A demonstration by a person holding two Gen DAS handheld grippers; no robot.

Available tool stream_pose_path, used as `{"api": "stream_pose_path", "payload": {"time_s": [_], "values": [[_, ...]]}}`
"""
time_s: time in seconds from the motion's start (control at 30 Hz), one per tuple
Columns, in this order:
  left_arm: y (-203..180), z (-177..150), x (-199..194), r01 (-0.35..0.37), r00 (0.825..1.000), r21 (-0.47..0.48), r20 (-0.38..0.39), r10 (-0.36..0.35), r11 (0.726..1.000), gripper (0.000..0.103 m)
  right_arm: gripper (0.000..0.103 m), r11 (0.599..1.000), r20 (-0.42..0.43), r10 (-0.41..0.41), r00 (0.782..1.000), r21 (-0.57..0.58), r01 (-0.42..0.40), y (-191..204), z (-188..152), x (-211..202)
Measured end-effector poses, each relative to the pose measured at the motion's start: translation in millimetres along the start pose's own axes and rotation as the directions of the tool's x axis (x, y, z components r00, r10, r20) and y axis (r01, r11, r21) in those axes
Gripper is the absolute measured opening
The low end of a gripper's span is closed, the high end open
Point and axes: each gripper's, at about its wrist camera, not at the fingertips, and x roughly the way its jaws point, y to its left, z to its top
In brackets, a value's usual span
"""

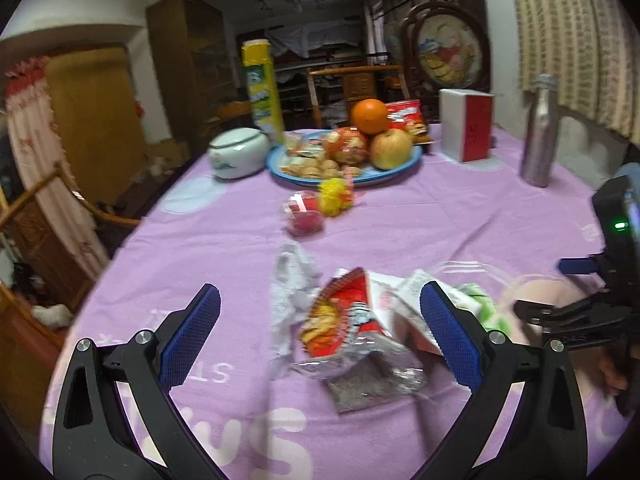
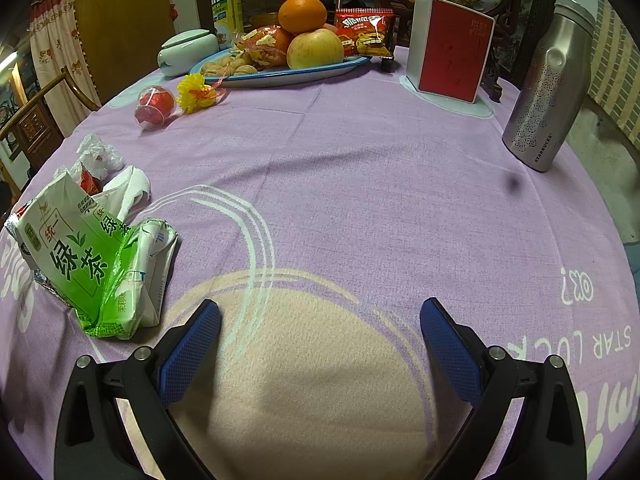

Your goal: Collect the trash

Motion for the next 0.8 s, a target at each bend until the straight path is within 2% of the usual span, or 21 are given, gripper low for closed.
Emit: {"api": "stream_pose_path", "payload": {"time_s": [0.07,0.27,0.37,0.43,0.53,0.63,0.73,0.8], "values": [[10.6,0.7,-3.3,0.078,0.997,-0.041,-0.002,-0.079,0.996,0.096,0.099,1.000,0.000,0.000,1.000,0.000,0.000,0.0,0.0,0.0],[64.6,-11.8,-8.1,0.129,0.991,-0.180,0.004,-0.131,0.975,0.096,0.099,1.000,0.000,-0.001,1.000,0.000,0.001,0.1,-0.1,-0.2],[72.9,-23.2,-0.7,0.204,0.975,-0.226,-0.042,-0.218,0.953,0.096,0.099,1.000,0.000,-0.001,1.000,0.001,0.001,0.1,-0.3,-0.4],[65.4,-23.8,5.7,0.239,0.963,-0.215,-0.072,-0.260,0.947,0.096,0.099,1.000,0.000,-0.002,1.000,0.001,0.002,0.0,-0.4,-0.5],[47.6,-24.1,19.0,0.255,0.954,-0.159,-0.122,-0.275,0.954,0.096,0.099,1.000,0.001,-0.002,1.000,0.001,0.002,0.1,-0.4,-0.6],[32.7,-23.9,33.2,0.287,0.939,-0.129,-0.158,-0.306,0.949,0.096,0.099,1.000,0.001,-0.002,1.000,0.001,0.002,0.2,-0.2,-0.5],[25.2,-16.4,49.4,0.267,0.944,-0.116,-0.168,-0.284,0.957,0.097,0.099,1.000,0.001,-0.002,1.000,0.001,0.002,-0.1,-0.2,-0.3],[33.0,-15.2,60.5,0.250,0.941,-0.170,-0.191,-0.281,0.953,0.097,0.099,1.000,0.001,-0.002,1.000,0.001,0.002,0.2,-0.1,-0.4]]}}
